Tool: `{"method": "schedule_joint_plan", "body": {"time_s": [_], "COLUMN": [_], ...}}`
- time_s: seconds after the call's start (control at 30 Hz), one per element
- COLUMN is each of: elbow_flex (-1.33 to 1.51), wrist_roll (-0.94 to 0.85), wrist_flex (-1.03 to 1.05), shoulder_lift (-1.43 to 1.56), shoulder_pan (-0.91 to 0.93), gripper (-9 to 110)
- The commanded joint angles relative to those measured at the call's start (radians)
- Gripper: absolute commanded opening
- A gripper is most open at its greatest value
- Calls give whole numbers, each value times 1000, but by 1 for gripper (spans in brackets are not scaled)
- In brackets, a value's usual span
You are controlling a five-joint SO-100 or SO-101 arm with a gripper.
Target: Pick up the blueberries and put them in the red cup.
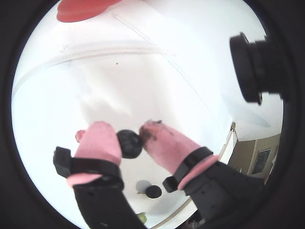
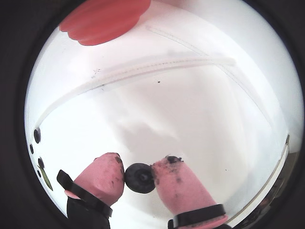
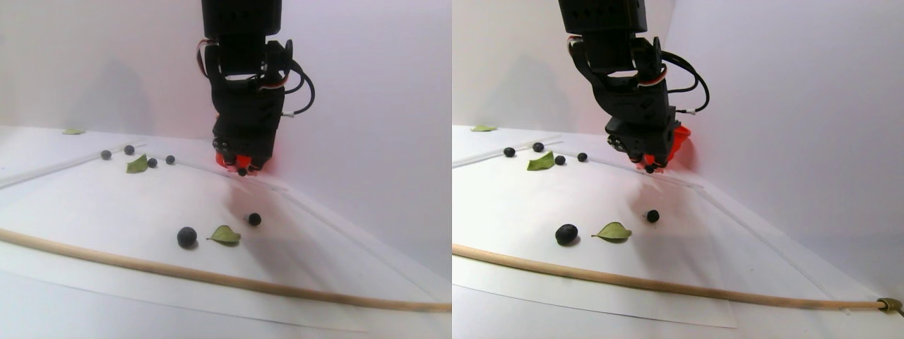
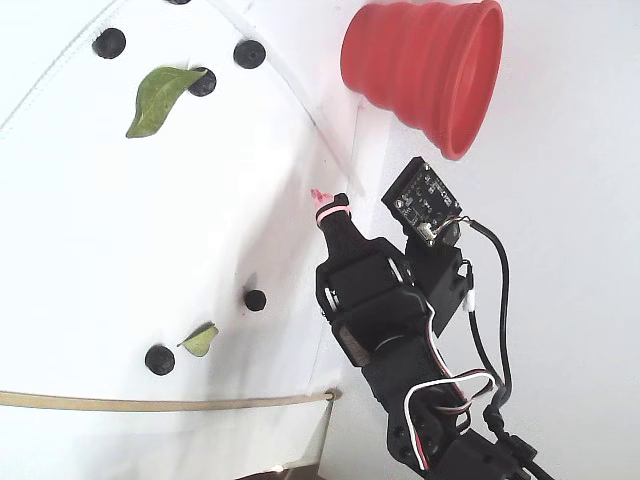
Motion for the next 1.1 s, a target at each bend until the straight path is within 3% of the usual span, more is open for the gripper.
{"method": "schedule_joint_plan", "body": {"time_s": [0.0, 1.07], "elbow_flex": [8, -25], "wrist_roll": [-2, 9], "wrist_flex": [6, 138], "shoulder_lift": [149, 362], "shoulder_pan": [6, -32], "gripper": [11, 11]}}
